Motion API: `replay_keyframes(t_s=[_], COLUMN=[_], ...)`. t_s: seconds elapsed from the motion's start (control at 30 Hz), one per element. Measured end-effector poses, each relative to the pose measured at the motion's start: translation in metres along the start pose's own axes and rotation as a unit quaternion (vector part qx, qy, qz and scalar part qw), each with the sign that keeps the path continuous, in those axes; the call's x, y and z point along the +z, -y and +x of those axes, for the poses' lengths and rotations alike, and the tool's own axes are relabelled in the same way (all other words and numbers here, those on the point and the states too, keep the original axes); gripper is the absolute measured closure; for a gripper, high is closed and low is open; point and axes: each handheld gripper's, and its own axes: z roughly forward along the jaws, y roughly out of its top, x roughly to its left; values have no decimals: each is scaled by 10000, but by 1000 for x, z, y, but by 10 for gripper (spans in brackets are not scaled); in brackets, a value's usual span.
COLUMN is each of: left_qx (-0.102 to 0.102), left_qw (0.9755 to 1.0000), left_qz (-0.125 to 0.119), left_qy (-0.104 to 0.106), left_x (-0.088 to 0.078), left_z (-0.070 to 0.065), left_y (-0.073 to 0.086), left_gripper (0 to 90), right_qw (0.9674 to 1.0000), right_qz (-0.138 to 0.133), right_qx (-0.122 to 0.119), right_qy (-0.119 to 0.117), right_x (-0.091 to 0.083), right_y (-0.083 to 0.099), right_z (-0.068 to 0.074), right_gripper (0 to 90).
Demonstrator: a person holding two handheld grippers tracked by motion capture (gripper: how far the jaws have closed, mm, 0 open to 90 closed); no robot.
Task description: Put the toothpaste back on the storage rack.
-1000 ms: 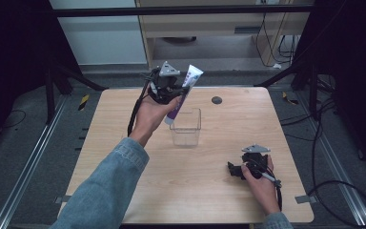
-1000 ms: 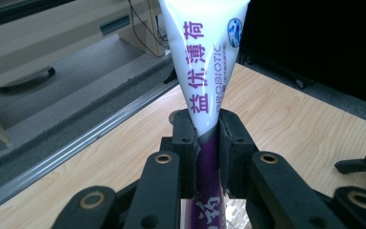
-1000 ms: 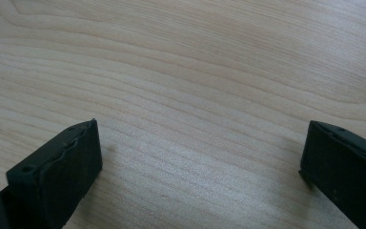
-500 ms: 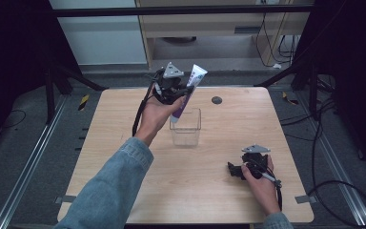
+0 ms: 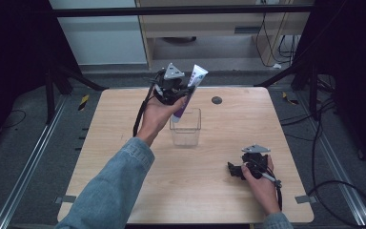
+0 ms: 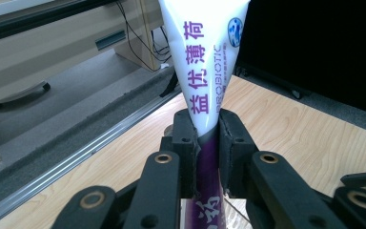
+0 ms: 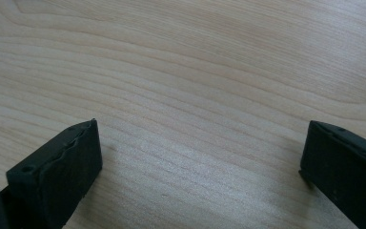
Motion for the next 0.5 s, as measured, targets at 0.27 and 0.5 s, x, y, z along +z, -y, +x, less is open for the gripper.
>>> replay_keyframes(t_s=[0.27,0.5], left_qx=[-71,-85], left_qw=[9999,9997], left_qz=[-97,-210], left_qy=[-75,-105], left_x=[4,7], left_z=[0,0], left_y=[6,10], left_gripper=[787,787], right_qw=[10000,10000], right_qz=[1,6], right_qx=[13,20], right_qy=[-12,-15], right_x=[0,0], right_y=[0,0], right_z=[0,0], right_gripper=[3,3])
